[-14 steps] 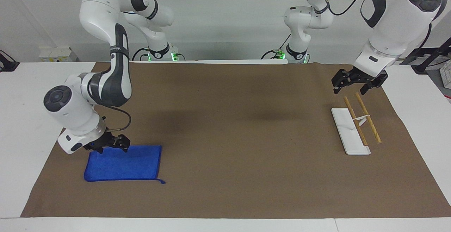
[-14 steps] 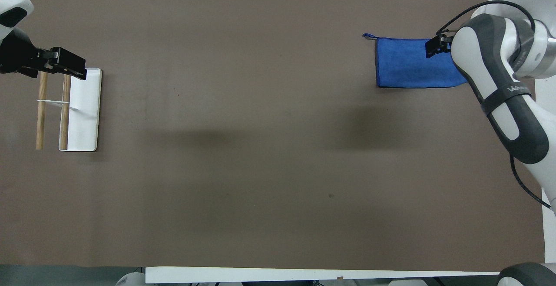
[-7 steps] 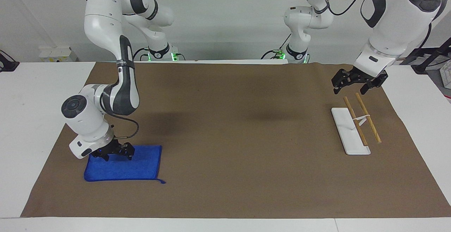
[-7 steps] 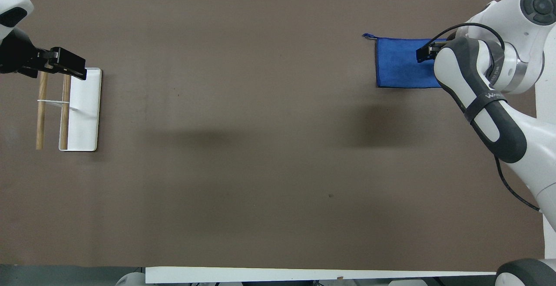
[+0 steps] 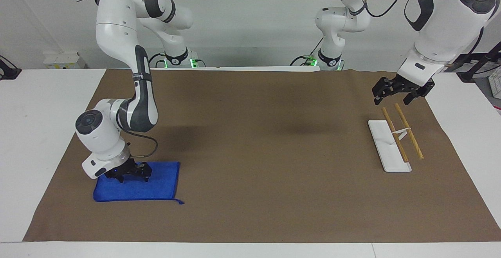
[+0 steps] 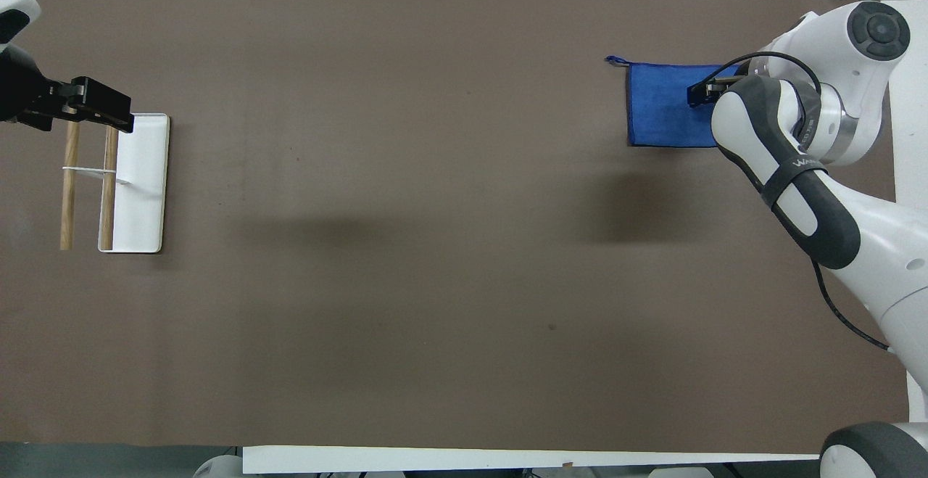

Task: Right arm passes towel to left arm to hang
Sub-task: 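Reach the right gripper down onto the blue towel's near edge, then close the right gripper on the blue towel and lift it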

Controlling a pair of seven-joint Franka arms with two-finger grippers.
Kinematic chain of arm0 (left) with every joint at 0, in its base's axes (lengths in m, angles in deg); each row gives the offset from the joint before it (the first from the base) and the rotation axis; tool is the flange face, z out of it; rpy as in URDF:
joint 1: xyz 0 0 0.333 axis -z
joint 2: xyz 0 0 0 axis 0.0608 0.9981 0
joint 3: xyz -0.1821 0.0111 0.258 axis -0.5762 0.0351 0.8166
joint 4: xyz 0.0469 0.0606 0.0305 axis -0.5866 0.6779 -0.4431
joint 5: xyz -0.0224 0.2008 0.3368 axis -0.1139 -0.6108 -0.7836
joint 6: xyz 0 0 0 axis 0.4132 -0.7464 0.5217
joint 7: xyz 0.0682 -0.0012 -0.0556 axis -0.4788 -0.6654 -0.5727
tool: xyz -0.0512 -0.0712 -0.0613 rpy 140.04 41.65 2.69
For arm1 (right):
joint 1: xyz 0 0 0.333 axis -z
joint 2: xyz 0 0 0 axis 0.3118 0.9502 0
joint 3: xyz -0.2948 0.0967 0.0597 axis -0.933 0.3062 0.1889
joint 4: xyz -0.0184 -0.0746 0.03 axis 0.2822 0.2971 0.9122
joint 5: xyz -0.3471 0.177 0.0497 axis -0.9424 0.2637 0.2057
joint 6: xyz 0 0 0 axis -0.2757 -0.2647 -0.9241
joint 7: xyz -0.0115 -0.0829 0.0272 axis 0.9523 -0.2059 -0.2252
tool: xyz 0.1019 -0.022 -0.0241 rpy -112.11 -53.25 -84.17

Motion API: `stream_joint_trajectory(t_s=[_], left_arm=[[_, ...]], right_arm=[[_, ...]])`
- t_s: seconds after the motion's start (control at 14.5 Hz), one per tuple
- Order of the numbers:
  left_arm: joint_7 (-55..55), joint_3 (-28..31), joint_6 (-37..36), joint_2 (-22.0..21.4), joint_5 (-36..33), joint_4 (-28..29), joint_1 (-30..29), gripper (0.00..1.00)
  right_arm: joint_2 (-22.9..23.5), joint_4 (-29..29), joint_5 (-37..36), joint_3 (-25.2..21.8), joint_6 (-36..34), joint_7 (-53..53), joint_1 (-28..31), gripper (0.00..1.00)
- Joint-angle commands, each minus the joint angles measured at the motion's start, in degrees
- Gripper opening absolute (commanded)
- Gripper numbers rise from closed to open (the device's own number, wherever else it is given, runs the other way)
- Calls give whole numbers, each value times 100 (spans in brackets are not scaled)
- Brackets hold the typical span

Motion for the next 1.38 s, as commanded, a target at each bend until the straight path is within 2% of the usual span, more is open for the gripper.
stream_joint_trajectory(t_s=[0.0,0.21,0.28,0.34,0.48,0.55,0.62,0.83,0.97,1.1,1.31], left_arm=[[3,-5,-22,-73,-8,87,-83,99],[3,-84,-31,-64,-8,105,-92,99],[3,-49,-5,-64,-8,96,-100,99],[3,-14,38,-38,0,61,-109,99],[3,-66,39,6,18,60,-109,99],[-15,-93,-5,6,18,52,-118,99],[-23,-93,-5,6,18,60,-118,99],[3,-49,13,77,18,52,-214,99],[-15,-23,39,51,27,52,-232,99],[12,47,266,68,9,26,-215,99],[12,188,513,15,-8,34,-215,99]], right_arm=[[8,124,49,26,182,-91,46,96],[8,273,57,26,208,-135,38,87],[8,282,49,35,191,-161,38,80],[-1,282,57,35,182,-292,64,65],[-1,282,92,35,103,-460,108,25],[-1,274,101,35,86,-460,90,10],[-10,230,101,35,24,-451,99,3],[-19,-191,136,44,-659,-425,46,0],[-53,-586,494,149,-1352,-312,38,0],[-124,-850,690,158,-1977,188,-67,0],[-527,-948,865,184,-2716,1005,-410,0]])
